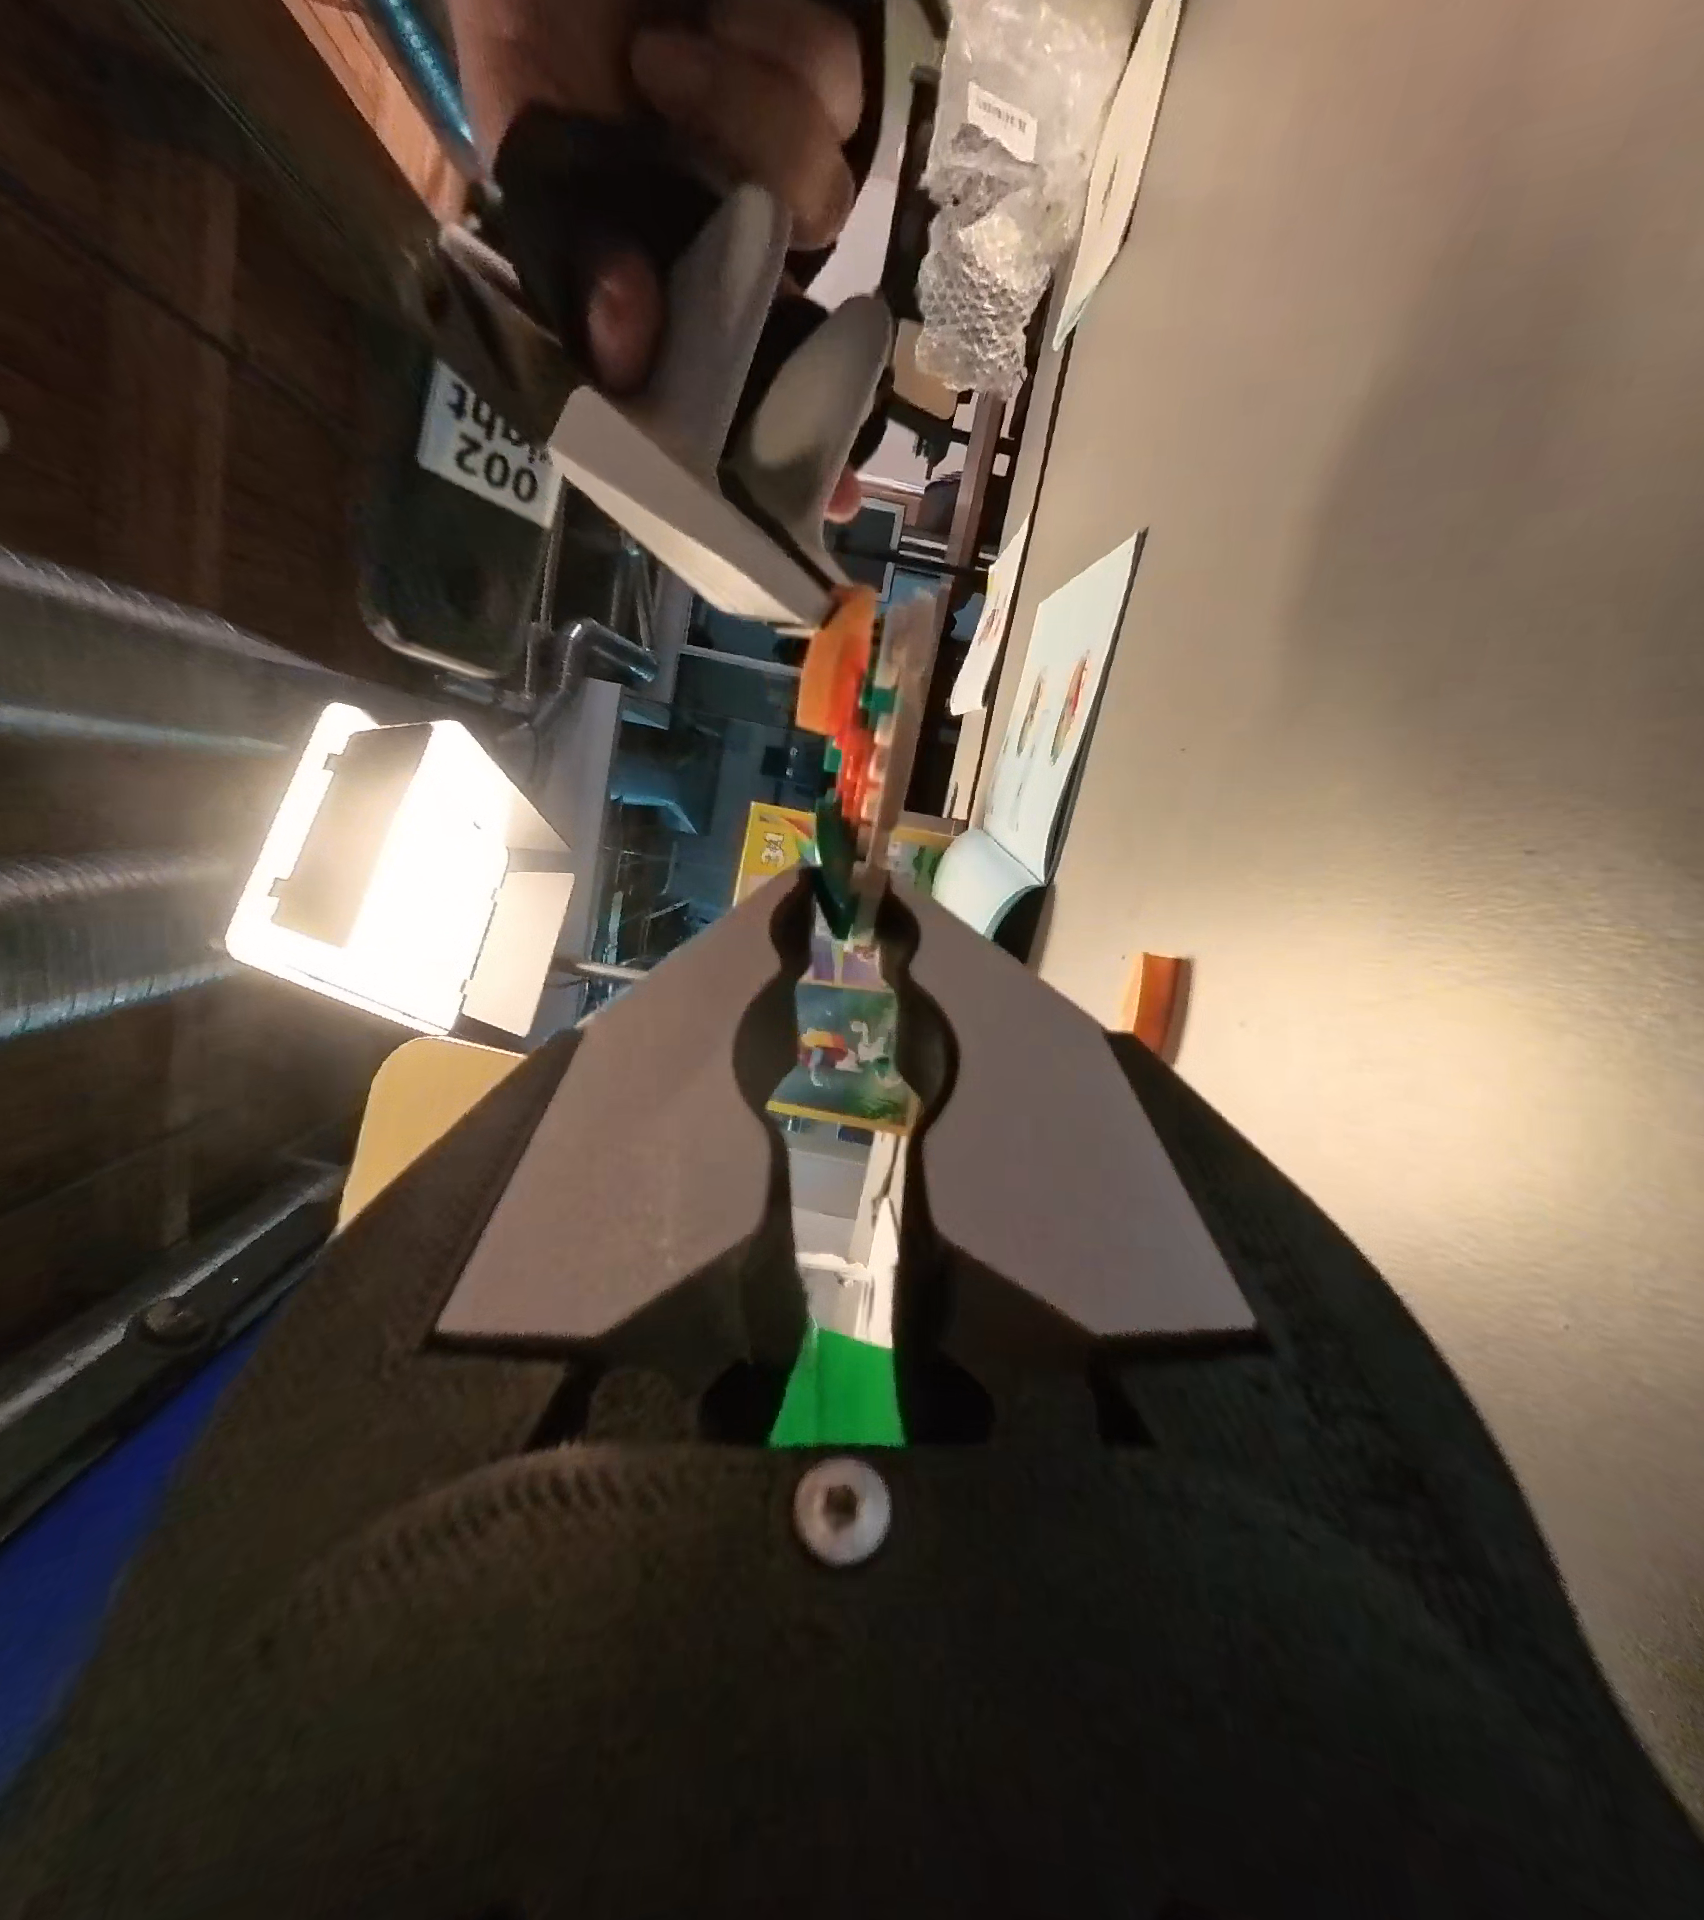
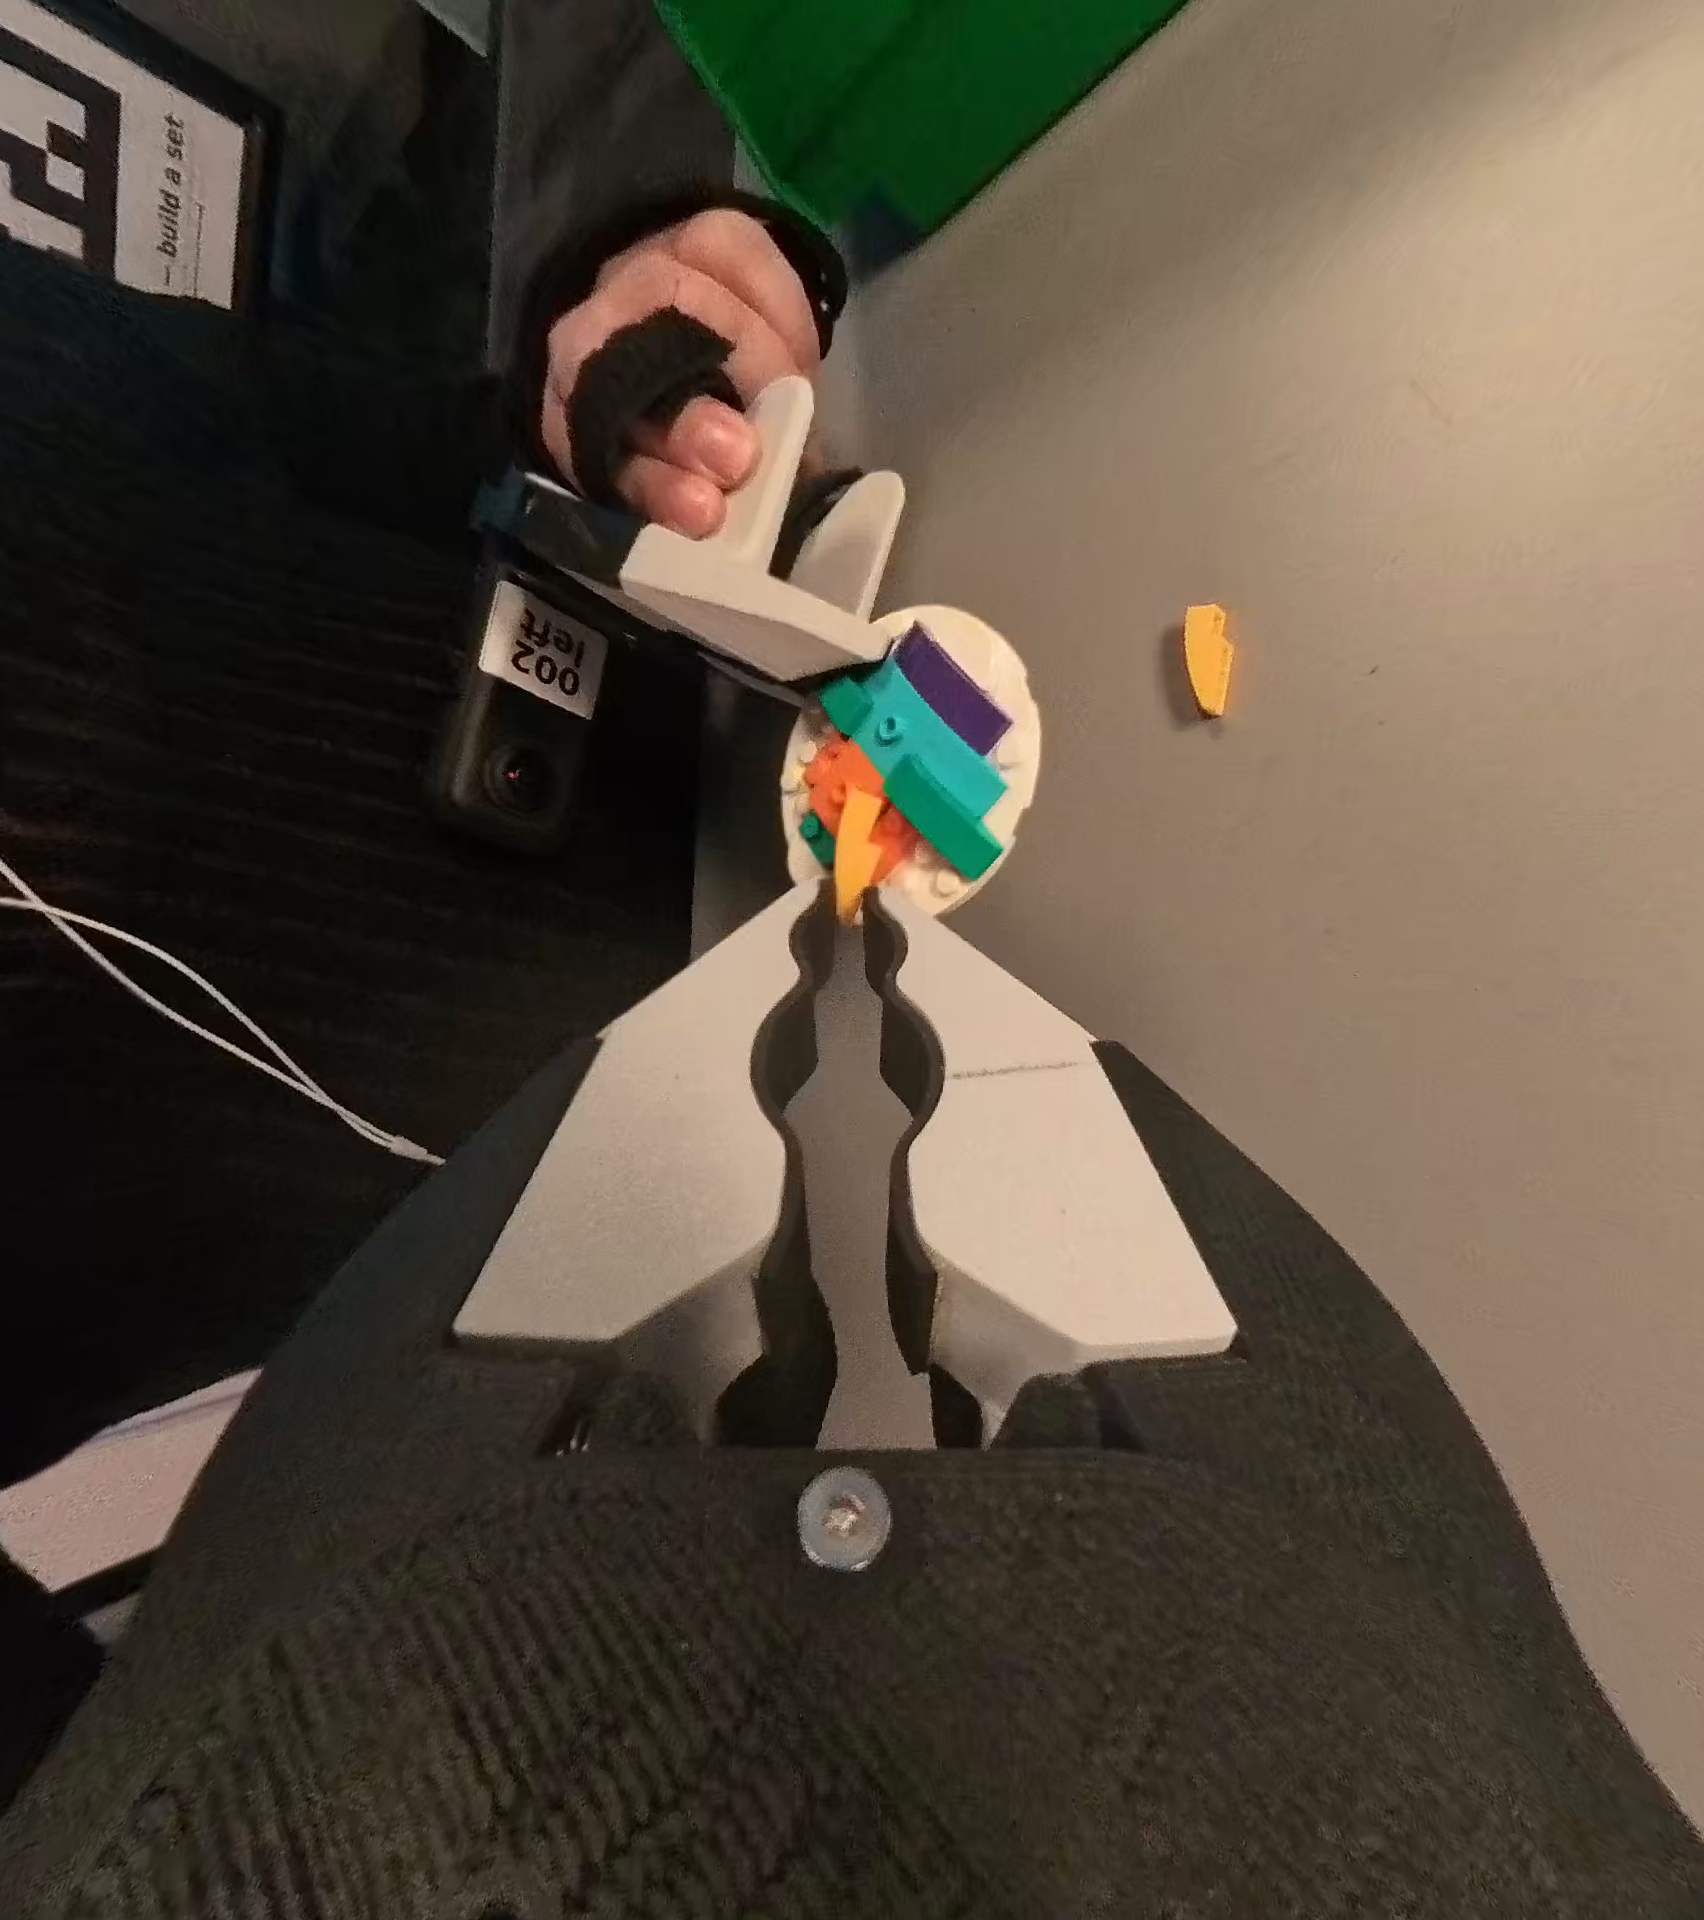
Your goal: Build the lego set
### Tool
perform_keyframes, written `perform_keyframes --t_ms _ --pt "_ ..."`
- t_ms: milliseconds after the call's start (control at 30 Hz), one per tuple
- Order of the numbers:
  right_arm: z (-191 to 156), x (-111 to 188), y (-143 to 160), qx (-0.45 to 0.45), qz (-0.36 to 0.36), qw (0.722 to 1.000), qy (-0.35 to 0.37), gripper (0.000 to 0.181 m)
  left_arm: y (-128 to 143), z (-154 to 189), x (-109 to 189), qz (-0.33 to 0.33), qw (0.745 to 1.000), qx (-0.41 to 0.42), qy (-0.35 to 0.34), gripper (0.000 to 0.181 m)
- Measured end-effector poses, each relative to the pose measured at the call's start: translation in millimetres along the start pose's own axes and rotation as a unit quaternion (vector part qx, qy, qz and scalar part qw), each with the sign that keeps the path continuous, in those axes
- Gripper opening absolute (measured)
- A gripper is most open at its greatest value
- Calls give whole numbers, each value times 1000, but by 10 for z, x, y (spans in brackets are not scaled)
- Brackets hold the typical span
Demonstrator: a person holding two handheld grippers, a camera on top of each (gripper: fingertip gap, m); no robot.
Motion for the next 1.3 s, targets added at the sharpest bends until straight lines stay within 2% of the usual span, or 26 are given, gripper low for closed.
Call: perform_keyframes --t_ms 367,533,900,1167,1300 --pt "-66 56 -6 36 -9 999 29 3 -11 -15 6 9 1000 7 -3 10" --pt "-134 62 -31 80 -55 995 35 3 -18 -8 -1 13 1000 9 3 10" --pt "-191 -50 -244 165 -159 965 128 5 -16 0 -16 13 1000 14 10 10" --pt "-251 -30 -207 208 -119 954 177 14 -18 18 -29 13 1000 12 15 10" --pt "-315 -25 -98 268 -81 938 207 18 -16 30 -37 12 1000 12 19 9"
Point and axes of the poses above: each gripper's, where its closed fingertips meet, x back along the fingers, y out of its underside, z = x × y across the jaws, the point moved 10 cm from there along x, back along the fingers, and after that the axes turned 10 degrees about -x, right-handed, at the moved point
